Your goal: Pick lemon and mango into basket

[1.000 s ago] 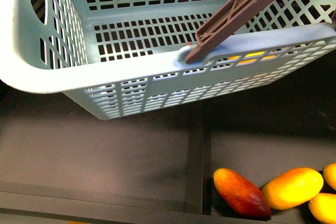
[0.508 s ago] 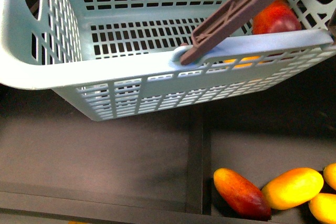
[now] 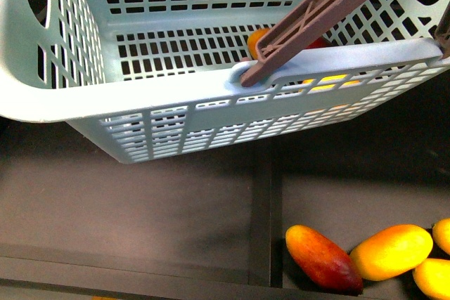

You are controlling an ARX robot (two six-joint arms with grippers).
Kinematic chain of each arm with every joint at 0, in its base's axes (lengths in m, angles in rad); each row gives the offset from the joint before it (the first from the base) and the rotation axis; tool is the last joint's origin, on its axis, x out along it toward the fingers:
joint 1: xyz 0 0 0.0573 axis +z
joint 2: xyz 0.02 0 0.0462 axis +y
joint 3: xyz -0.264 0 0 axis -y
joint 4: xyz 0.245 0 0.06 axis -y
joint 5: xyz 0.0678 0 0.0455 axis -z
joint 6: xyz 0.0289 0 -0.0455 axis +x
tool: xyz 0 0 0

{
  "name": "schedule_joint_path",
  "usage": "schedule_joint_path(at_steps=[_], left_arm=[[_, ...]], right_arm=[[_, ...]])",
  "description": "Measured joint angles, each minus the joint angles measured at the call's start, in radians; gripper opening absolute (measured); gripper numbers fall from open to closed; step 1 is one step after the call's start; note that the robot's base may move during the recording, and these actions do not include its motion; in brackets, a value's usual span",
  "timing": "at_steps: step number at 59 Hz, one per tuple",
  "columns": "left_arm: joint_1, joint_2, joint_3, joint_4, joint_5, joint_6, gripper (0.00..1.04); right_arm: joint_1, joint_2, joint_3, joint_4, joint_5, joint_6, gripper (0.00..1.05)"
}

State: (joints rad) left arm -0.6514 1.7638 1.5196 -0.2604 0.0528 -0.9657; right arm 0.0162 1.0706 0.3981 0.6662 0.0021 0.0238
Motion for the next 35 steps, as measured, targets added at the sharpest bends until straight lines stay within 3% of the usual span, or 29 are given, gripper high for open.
schedule_joint_path(at_steps=[11,16,35], left_arm=[[0.0,0.0,0.0,0.0,-0.001,0.002,0.04],[0.0,0.0,0.0,0.0,0.001,0.0,0.05],[0.0,0.0,0.0,0.0,0.0,0.0,0.04]], right_arm=[[-0.014,-0.09,-0.115,0.02,-0.001,-0.014,0.23],[-0.015,-0.152,-0.177,0.02,-0.001,-0.017,0.02],[-0.015,-0.362,-0.306,-0.06,-0.002,-0.019,0.02]])
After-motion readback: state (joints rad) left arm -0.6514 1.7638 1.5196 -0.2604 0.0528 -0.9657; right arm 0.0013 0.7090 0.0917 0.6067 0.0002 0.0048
